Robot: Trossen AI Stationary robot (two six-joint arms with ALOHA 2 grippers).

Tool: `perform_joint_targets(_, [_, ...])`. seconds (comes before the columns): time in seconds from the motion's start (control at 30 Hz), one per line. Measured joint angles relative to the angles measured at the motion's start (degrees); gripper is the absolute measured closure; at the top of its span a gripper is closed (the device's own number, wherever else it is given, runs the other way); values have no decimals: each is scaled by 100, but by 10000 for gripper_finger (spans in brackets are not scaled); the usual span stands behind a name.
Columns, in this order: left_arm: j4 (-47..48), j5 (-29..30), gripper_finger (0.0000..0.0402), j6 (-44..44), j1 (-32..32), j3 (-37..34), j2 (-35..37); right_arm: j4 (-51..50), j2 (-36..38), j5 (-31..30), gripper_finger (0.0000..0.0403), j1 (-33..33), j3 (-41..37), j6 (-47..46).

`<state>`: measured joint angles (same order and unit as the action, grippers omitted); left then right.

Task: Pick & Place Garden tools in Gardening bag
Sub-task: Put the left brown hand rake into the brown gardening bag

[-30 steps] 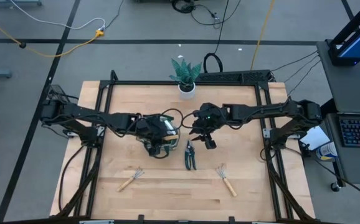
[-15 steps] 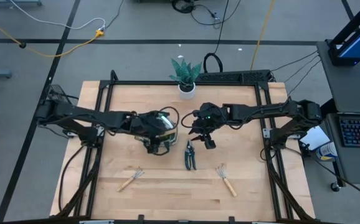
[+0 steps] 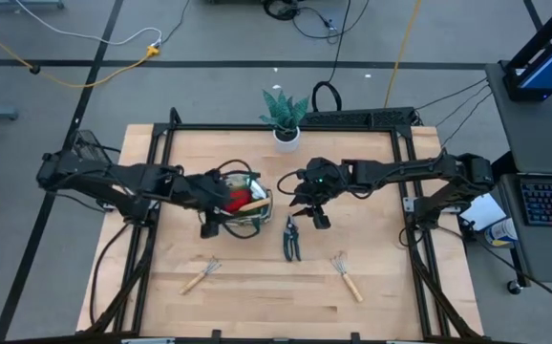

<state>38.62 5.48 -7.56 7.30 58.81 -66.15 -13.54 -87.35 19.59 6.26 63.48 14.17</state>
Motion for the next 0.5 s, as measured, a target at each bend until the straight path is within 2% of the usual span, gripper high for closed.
perform_joint_targets(0.3, [1312,-116,172,-1900,783,-22,-26,43,0,0,268,0,1,2])
perform_joint_targets(0.5, [1483,-327,172,-3272,1378,-298,-83,46,0,0,268,0,1,4])
